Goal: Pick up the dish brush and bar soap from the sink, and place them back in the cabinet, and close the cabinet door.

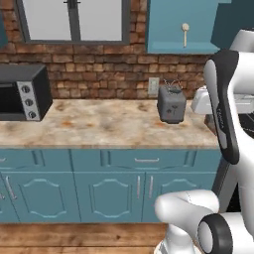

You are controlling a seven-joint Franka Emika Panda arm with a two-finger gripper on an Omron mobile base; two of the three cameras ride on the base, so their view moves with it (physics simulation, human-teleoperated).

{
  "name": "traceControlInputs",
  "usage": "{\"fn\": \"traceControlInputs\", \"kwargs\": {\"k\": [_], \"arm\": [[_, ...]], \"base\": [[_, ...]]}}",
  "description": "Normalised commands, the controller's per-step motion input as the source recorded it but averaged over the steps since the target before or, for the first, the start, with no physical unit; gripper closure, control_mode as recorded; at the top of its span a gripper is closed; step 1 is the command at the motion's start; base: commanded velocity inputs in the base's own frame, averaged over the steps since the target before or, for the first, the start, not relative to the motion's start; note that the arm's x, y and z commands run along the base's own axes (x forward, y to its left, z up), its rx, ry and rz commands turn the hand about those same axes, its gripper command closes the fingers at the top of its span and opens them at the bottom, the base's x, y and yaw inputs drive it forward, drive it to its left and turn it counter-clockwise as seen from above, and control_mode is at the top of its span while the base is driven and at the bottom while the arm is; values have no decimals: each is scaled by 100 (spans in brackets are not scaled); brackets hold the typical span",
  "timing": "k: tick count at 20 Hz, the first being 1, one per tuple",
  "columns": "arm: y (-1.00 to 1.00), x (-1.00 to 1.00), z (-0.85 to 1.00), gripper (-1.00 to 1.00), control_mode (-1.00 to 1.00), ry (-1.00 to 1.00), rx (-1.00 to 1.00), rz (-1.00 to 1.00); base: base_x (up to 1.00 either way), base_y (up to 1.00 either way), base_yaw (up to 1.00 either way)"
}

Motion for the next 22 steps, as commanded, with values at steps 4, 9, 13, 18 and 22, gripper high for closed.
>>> {"fn": "traceControlInputs", "kwargs": {"k": [4,9,13,18,22], "arm": [[0,0,0,100,100,0,0,0],[0,0,0,100,100,0,0,0],[0,0,0,100,100,0,0,0],[0,0,0,100,100,0,0,0],[0,0,0,100,100,0,0,0]], "base": [[74,-5,-24],[66,-11,-22],[56,-8,-20],[40,-9,-14],[21,-25,-13]]}}
